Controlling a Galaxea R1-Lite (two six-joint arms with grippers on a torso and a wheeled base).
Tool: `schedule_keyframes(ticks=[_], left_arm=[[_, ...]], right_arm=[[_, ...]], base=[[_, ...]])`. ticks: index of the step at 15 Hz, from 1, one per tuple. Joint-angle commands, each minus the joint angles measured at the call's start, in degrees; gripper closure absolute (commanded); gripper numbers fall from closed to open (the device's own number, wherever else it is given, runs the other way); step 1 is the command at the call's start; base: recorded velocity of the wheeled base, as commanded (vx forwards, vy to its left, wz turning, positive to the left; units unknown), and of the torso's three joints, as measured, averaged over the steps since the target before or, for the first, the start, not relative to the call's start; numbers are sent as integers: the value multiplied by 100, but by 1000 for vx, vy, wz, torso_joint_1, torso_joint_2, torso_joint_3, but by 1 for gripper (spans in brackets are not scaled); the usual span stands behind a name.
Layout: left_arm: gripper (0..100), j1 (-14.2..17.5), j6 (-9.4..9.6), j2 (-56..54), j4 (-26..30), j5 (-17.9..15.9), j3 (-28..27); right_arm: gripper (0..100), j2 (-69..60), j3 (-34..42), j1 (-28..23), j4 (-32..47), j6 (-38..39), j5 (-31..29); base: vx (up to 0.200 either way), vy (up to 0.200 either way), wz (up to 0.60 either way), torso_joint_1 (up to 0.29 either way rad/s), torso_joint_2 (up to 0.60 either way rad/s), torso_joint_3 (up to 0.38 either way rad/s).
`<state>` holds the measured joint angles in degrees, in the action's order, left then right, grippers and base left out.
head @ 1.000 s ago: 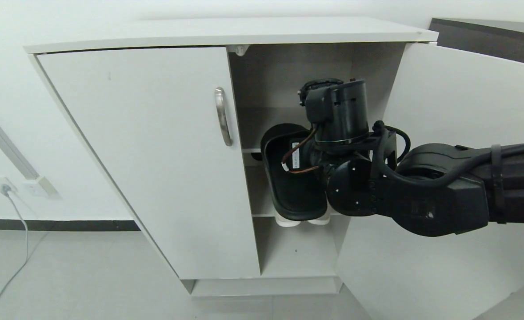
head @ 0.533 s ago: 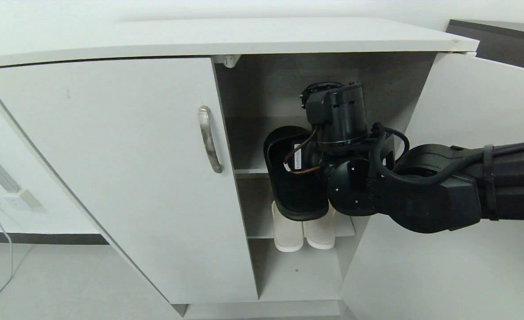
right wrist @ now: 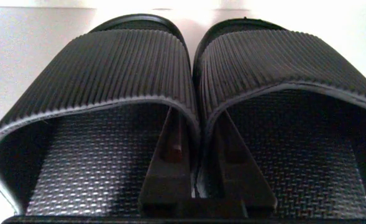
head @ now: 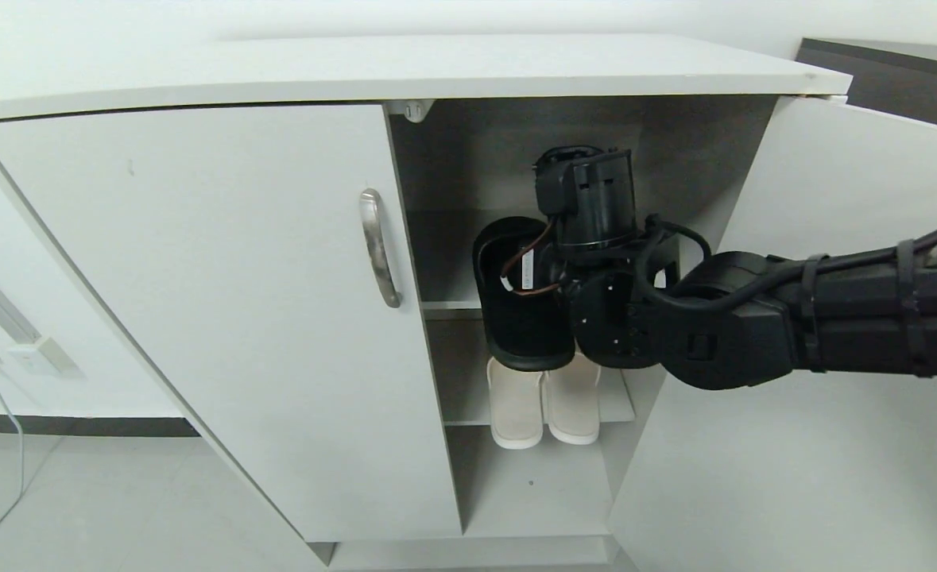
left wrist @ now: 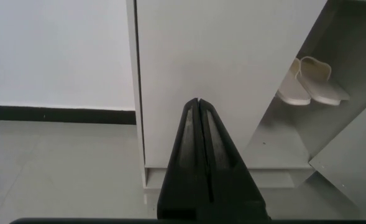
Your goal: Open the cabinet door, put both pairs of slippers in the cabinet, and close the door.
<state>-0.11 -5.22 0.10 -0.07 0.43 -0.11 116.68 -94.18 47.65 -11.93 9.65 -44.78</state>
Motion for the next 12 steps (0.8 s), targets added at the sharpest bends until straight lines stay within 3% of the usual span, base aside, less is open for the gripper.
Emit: schedule_keyframes(ticks=[1, 12], left_arm=[[100, 2, -6, -1, -1, 1, -7], [100, -7, -14, -1, -1, 1, -7]], right_arm=[[100, 294, -285, -98, 25, -7, 4], [100, 795, -1823, -406, 956, -16, 320]], base=[[0, 0, 0, 0, 0, 0], [0, 0, 0, 0, 0, 0]])
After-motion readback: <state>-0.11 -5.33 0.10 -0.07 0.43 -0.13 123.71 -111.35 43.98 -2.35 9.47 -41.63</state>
